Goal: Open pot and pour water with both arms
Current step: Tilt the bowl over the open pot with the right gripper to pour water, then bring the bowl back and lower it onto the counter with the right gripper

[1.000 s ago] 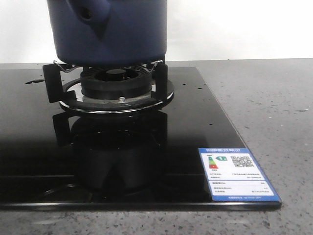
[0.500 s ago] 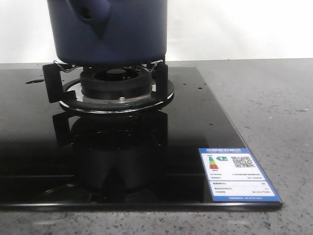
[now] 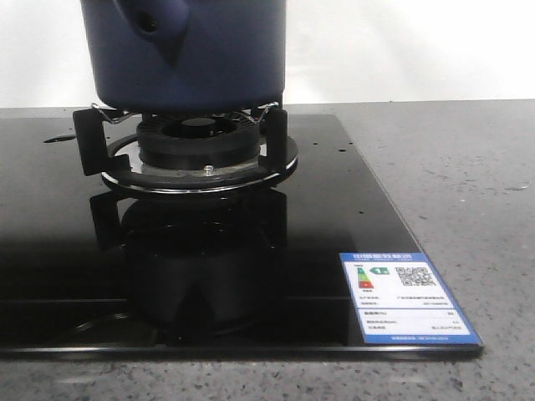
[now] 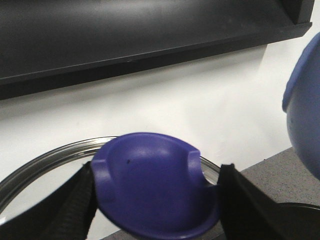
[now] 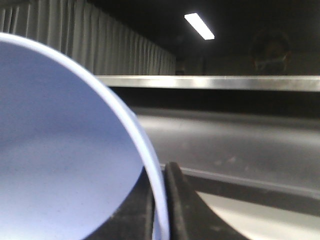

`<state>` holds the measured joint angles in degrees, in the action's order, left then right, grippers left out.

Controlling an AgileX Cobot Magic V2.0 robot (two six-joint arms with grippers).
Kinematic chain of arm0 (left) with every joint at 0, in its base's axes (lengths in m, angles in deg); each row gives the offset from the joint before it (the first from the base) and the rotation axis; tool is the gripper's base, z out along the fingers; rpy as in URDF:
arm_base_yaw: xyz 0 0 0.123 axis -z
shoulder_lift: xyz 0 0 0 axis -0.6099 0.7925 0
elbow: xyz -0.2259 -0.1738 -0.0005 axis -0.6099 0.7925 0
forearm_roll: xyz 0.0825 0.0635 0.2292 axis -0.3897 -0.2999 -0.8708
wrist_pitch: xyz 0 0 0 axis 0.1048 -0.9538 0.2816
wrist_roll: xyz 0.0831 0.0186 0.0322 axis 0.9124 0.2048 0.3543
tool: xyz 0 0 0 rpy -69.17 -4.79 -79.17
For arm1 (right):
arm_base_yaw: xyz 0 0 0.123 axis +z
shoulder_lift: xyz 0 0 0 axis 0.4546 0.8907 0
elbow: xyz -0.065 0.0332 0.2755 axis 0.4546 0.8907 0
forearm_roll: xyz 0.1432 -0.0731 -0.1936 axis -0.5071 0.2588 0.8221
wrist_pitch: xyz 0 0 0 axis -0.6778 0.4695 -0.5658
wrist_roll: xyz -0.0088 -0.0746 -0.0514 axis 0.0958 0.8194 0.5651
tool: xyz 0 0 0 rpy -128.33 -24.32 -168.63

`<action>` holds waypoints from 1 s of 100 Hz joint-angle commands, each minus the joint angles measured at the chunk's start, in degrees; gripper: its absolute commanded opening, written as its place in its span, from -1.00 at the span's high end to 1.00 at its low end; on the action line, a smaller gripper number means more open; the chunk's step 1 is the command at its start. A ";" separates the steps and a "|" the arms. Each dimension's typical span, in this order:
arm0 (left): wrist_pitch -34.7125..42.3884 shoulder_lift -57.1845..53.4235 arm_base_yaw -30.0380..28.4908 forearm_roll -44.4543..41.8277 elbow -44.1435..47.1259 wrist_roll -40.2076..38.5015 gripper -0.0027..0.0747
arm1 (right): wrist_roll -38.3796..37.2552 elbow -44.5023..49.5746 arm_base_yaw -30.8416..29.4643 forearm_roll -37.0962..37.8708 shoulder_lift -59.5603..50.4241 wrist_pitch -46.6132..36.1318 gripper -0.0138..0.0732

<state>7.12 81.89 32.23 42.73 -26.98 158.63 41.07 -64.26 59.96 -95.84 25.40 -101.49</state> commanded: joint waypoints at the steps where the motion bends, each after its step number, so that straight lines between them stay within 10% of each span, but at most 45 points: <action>1: 1.28 -1.91 -0.31 4.05 -2.28 -0.60 -0.02 | 0.04 -1.65 0.19 1.71 -3.18 -5.28 0.78; 73: 1.15 -1.91 -0.31 4.05 -2.28 -0.60 -0.02 | 0.04 -1.65 0.19 1.71 -3.59 -3.64 0.78; 100: -0.44 -1.91 0.76 4.73 -2.28 -0.60 -0.02 | 0.04 -6.84 -4.63 -0.55 -9.86 26.84 0.78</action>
<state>6.35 81.89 32.23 42.84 -26.98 158.63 41.07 -66.50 58.03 -95.12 20.41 -82.46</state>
